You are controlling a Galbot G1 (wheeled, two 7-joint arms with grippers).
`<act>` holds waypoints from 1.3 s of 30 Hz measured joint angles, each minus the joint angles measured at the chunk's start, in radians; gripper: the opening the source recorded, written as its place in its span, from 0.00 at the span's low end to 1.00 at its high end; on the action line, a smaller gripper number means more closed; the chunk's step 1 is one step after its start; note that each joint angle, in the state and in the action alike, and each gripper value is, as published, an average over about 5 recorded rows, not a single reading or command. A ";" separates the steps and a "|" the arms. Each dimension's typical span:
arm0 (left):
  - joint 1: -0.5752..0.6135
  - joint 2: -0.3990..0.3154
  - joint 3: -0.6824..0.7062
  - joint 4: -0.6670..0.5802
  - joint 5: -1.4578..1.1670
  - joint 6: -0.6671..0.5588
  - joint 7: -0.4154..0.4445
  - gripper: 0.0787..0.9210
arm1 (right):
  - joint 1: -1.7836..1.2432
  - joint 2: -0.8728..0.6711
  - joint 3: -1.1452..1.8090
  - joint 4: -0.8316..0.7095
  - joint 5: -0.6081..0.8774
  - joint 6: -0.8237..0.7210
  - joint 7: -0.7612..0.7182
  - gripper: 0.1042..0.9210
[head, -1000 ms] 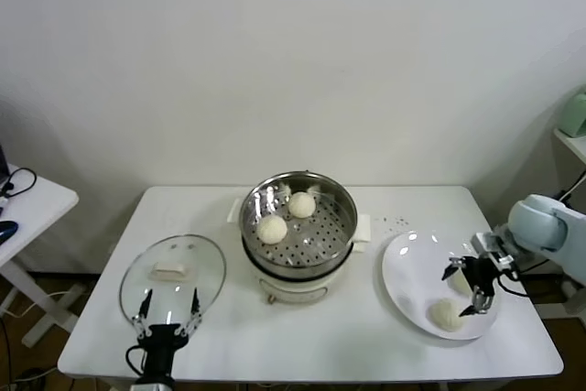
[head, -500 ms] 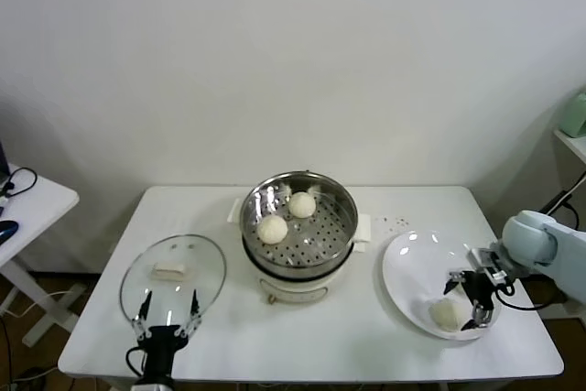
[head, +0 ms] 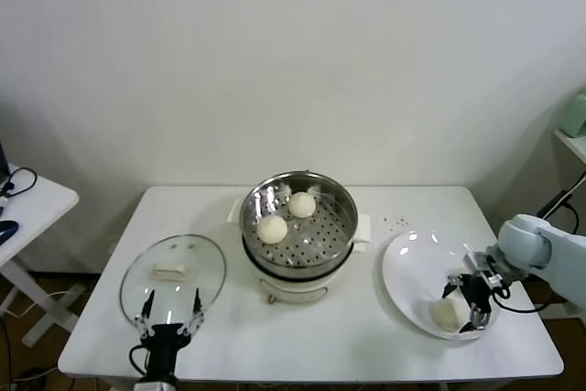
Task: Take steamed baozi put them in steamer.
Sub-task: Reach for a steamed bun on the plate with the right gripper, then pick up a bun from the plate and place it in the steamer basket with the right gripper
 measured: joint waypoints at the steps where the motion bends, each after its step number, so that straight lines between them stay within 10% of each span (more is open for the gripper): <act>1: 0.000 0.000 0.000 0.001 0.000 0.000 0.000 0.88 | -0.001 0.001 0.001 -0.001 -0.001 0.000 0.000 0.82; 23: -0.012 0.000 0.005 0.009 0.000 0.003 -0.001 0.88 | 0.053 -0.020 -0.005 0.030 0.018 0.015 -0.011 0.76; 39: -0.016 0.010 0.014 0.002 0.010 0.012 0.000 0.88 | 0.664 0.112 -0.311 0.158 0.036 0.187 -0.085 0.76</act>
